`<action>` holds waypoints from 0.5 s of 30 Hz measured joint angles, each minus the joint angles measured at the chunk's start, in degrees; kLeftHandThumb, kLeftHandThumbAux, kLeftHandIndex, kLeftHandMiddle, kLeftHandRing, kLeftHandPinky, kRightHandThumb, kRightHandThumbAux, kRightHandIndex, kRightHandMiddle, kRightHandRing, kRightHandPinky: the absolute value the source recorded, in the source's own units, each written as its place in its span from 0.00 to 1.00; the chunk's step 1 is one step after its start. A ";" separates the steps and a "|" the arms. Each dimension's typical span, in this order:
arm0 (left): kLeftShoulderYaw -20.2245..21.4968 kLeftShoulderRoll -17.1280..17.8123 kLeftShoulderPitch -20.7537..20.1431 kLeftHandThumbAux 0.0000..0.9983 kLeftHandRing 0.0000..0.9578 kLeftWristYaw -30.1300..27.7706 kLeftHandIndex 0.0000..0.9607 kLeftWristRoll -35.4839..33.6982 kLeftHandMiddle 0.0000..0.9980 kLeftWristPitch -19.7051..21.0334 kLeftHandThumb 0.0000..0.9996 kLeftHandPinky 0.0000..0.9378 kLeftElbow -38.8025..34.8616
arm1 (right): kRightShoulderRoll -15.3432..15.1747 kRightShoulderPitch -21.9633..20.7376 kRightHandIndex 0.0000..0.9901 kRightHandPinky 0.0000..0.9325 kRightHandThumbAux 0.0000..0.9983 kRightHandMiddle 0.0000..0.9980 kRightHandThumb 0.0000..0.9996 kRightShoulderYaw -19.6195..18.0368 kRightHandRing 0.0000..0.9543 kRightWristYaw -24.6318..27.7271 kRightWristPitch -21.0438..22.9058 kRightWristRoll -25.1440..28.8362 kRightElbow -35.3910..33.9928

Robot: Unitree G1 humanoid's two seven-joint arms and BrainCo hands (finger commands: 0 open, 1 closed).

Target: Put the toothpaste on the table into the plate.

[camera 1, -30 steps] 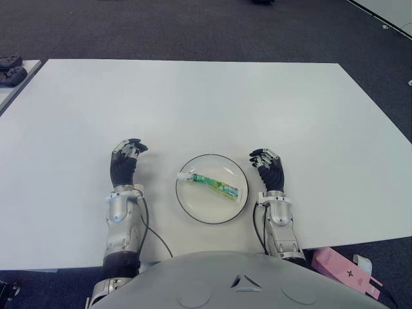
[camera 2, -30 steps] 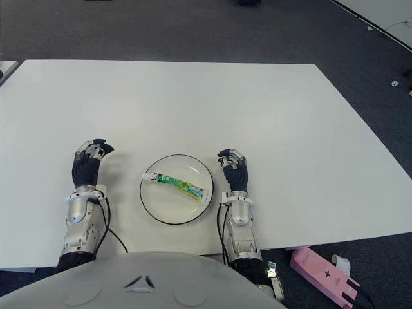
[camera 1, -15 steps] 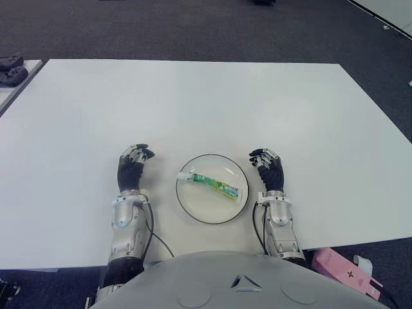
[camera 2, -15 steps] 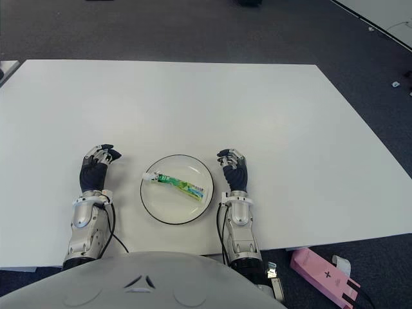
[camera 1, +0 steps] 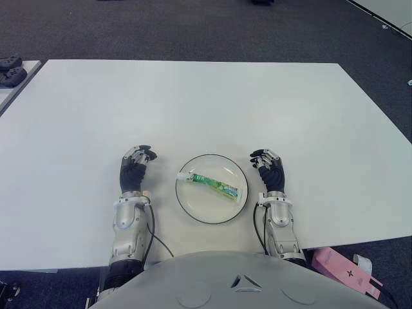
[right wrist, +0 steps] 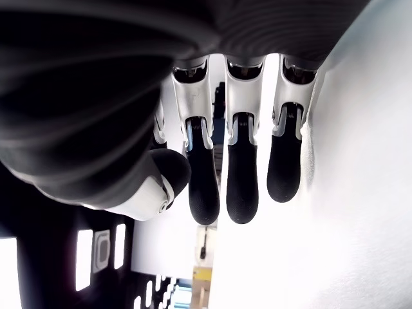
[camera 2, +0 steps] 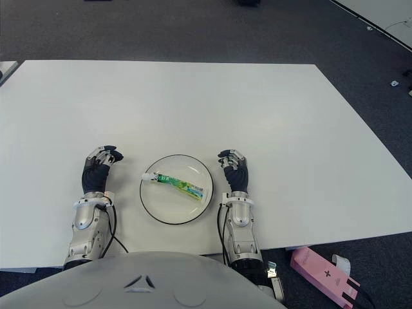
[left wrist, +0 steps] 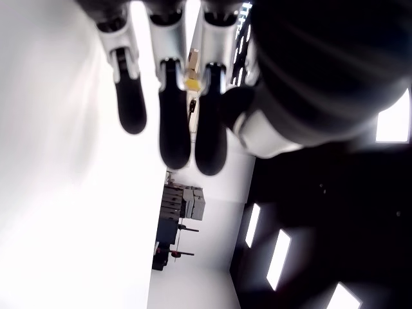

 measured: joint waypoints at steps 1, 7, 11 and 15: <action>0.00 -0.01 0.02 0.73 0.52 0.06 0.45 0.17 0.52 -0.09 0.70 0.53 0.01 | -0.01 0.03 0.43 0.51 0.73 0.48 0.71 0.00 0.51 0.00 -0.05 0.00 0.00; -0.21 -0.06 0.37 0.73 0.51 1.45 0.45 2.04 0.50 -0.70 0.70 0.53 0.11 | -0.02 0.10 0.43 0.51 0.73 0.49 0.71 -0.02 0.51 0.01 -0.29 0.03 0.01; -0.49 -0.08 0.79 0.73 0.51 3.17 0.44 4.05 0.49 -0.96 0.70 0.53 0.11 | 0.01 0.14 0.43 0.51 0.73 0.49 0.71 -0.07 0.51 0.02 -0.51 0.10 0.03; -0.71 -0.08 0.99 0.73 0.51 4.48 0.44 5.66 0.48 -1.14 0.70 0.54 0.13 | 0.01 0.16 0.44 0.51 0.73 0.49 0.71 -0.11 0.51 0.03 -1.01 0.19 0.09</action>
